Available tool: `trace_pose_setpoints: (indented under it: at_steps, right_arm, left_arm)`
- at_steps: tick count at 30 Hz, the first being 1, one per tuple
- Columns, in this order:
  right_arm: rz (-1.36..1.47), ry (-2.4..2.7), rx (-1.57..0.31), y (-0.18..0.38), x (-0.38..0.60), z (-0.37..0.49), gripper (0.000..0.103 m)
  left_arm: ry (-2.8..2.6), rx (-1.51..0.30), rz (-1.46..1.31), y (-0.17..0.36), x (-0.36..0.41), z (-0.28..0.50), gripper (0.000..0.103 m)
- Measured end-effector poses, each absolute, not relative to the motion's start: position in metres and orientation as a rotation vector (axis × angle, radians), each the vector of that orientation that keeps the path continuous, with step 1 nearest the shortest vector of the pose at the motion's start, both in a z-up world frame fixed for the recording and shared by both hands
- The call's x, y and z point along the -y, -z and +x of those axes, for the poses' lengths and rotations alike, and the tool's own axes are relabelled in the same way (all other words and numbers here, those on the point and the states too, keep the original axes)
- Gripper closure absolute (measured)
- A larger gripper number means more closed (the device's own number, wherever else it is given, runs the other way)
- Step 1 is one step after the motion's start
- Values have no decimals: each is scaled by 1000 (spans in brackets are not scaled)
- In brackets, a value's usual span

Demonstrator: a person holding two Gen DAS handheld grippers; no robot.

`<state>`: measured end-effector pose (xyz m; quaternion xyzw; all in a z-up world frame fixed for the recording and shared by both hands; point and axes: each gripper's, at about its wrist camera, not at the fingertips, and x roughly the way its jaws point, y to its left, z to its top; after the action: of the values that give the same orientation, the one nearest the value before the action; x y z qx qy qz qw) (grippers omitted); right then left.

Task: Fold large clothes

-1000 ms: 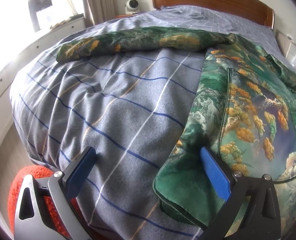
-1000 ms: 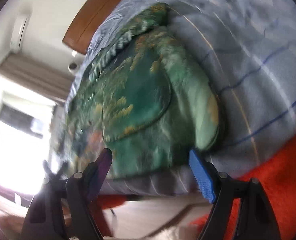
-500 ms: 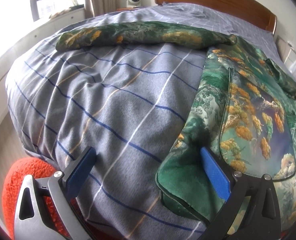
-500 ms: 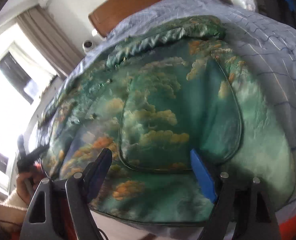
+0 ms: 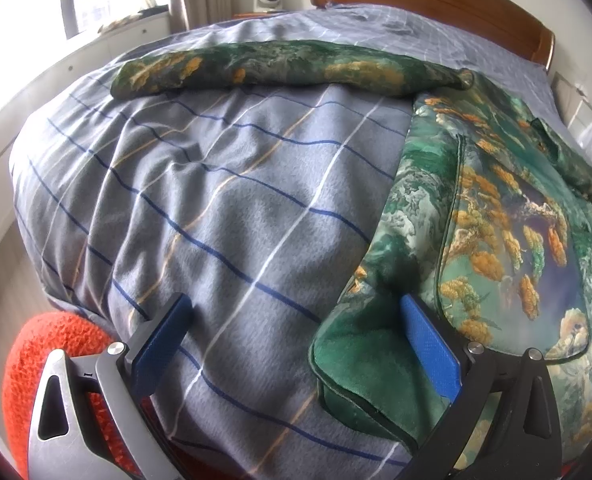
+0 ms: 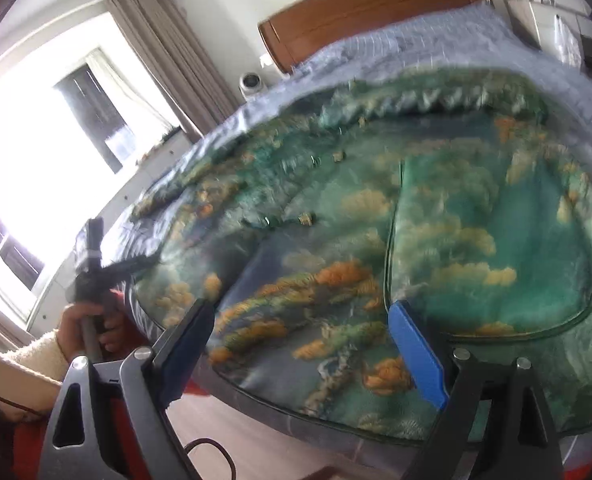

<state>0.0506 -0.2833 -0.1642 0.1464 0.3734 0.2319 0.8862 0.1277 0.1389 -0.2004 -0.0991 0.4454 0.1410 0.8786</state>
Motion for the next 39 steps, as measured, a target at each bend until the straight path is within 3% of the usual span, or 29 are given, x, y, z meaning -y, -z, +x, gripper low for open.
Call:
trace_pose_setpoints:
  at_steps: [5,39]
  right_arm:
    - [244,-341,-692,155,295,41,14]
    - [215,-231,-755,174,305,51,14]
  left_arm:
    - [-282,-918,-186,200,-136,128,0]
    - [-224,-879,-289,165,-159,131,0]
